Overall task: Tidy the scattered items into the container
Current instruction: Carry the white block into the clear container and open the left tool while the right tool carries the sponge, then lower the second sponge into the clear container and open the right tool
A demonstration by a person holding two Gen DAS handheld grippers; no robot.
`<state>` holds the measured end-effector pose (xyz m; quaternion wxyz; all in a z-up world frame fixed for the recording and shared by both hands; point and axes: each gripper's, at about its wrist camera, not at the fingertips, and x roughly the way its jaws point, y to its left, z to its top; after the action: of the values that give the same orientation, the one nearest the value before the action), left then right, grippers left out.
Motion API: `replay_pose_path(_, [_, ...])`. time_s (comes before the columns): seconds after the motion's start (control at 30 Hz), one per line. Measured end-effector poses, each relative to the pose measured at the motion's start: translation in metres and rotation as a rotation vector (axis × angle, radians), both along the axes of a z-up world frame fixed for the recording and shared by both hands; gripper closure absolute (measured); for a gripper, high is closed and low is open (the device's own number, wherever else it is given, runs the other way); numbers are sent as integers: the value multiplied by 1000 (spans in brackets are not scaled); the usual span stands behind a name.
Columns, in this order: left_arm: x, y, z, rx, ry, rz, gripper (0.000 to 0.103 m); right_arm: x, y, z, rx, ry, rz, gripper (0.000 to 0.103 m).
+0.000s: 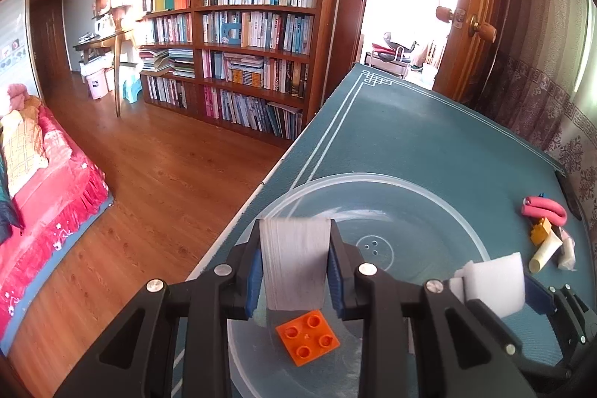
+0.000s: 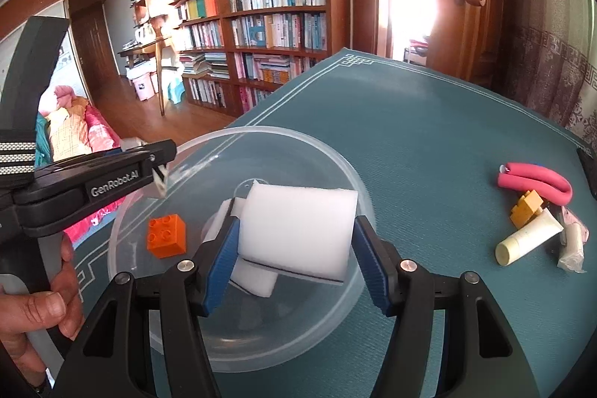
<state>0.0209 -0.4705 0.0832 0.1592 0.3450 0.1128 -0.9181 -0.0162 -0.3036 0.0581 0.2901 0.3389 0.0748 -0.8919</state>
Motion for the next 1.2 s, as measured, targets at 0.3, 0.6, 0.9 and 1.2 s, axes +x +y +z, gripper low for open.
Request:
replay_pose_path(0.3, [2, -3, 0, 10, 4, -3, 70, 7, -14, -7, -80, -102, 134, 38])
replay_pose_path(0.6, [1, -7, -1, 59, 0, -1, 38, 20, -8, 0, -65, -30, 118, 36])
replay_pose_path(0.9, [2, -12, 1, 75, 5, 22, 21, 16, 3, -3, -89, -68, 79, 34])
replay_pose_path(1.2, [2, -7, 0, 79, -3, 11, 19, 17, 18, -4, -98, -74, 24, 34])
